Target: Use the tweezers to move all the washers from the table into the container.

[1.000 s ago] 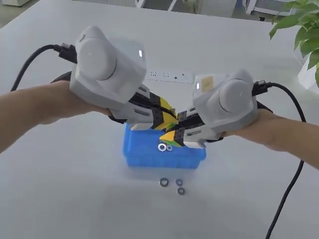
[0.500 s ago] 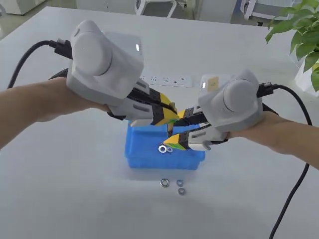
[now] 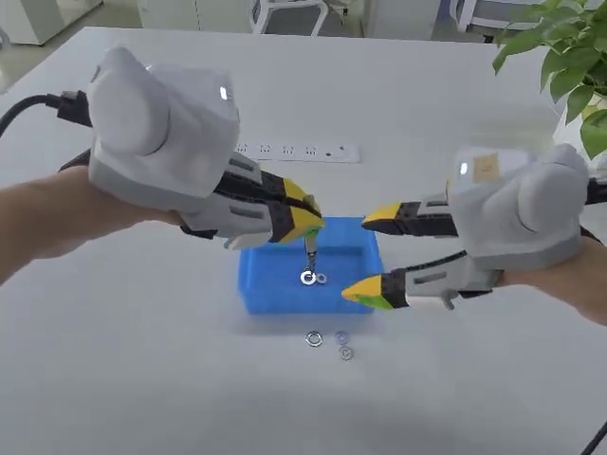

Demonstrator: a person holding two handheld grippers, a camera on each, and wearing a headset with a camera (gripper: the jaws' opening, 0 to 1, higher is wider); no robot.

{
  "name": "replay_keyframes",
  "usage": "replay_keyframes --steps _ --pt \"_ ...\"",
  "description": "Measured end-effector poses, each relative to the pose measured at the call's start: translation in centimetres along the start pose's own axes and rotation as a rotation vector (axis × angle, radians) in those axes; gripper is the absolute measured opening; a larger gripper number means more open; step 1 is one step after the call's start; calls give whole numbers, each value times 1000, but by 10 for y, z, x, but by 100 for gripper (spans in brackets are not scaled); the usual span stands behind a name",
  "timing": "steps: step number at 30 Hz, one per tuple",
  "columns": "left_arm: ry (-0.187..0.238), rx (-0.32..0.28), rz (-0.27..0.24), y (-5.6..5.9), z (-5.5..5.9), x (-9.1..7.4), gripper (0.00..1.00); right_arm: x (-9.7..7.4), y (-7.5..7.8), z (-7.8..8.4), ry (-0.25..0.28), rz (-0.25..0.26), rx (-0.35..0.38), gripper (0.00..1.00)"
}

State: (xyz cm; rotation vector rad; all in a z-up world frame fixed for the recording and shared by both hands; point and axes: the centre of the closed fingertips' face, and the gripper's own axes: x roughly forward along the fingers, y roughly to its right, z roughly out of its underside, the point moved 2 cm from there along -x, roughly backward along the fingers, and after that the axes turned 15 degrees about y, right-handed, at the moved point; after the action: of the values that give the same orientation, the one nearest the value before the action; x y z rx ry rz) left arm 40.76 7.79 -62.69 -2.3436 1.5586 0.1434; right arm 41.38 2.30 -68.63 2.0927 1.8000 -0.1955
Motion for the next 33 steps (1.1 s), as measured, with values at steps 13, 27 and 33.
replay_keyframes --steps 13,27,33 --pt "-32 -5 0 25 18 0 6 -22 -36 12 47 -13 104 66" --pt "-8 -33 -1 48 27 10 7 -34 -66 32 40 -19 176 89" --pt "-25 -12 7 53 36 11 7 -31 -72 38 38 -29 214 92"
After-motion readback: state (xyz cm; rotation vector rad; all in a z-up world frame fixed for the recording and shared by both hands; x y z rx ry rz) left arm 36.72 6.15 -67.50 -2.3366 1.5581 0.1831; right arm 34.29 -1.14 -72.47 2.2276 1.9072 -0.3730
